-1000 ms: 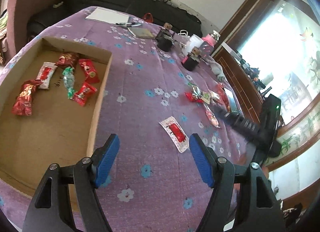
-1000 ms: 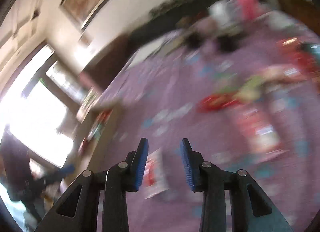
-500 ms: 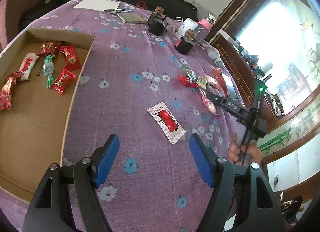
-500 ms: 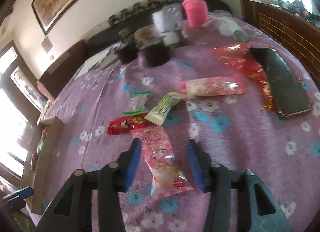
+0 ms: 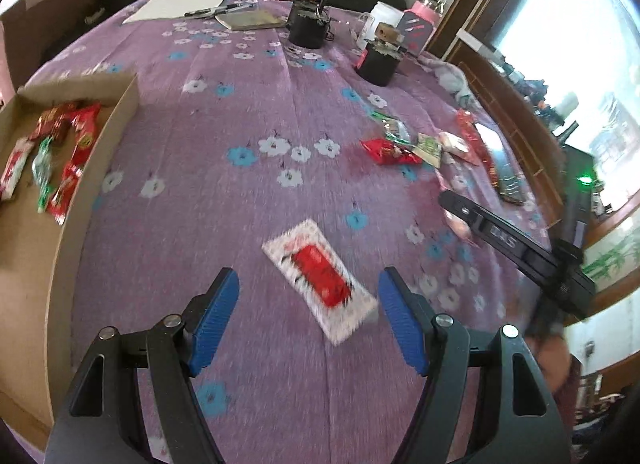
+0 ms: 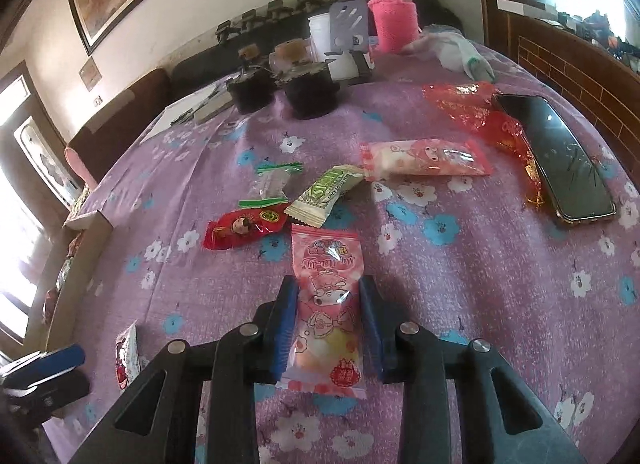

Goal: Organize snacks
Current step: 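Grasp the pink character-printed bag with the right tool, then grasp the white packet with red print with the left tool, then carry both snacks over the cardboard box and open both tools, then grasp the green-printed candy packet with the right tool, then grasp the clear green-edged candy bag with the left tool, then carry both snacks over the cardboard box and open both tools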

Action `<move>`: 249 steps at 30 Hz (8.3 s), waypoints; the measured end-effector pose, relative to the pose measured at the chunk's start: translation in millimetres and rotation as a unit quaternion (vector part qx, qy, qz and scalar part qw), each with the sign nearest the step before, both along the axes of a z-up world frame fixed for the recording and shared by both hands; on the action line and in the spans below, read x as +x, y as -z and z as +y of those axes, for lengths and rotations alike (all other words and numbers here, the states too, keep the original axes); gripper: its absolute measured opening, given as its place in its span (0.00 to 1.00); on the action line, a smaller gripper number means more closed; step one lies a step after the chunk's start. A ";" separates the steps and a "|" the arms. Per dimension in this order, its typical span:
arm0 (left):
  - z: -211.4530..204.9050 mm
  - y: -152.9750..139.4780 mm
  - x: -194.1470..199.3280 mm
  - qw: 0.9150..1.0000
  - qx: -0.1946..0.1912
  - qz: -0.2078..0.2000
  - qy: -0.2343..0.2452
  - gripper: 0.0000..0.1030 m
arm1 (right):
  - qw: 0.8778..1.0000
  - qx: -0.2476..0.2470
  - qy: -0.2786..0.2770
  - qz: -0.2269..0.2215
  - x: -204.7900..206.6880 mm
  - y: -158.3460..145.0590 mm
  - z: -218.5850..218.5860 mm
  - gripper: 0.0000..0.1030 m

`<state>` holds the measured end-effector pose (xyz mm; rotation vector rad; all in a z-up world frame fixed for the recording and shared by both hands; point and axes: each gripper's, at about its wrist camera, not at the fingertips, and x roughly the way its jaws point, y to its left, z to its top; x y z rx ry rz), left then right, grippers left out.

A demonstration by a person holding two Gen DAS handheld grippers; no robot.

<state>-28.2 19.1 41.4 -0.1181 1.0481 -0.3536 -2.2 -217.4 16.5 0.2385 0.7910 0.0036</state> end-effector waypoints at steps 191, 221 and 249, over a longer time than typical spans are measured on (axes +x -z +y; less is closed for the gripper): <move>98.6 -35.6 -59.3 0.998 -0.056 -0.032 -0.009 0.46 | 0.997 -0.039 0.044 0.040 83.7 -9.2 12.0 0.22; -51.0 17.1 55.9 0.998 0.007 0.029 0.058 0.45 | 1.000 0.013 0.012 0.006 -5.3 1.4 10.0 0.23; 55.7 -52.1 2.9 0.994 -0.099 -0.052 0.005 0.28 | 0.999 0.043 0.013 -0.031 -14.9 -8.0 5.3 0.22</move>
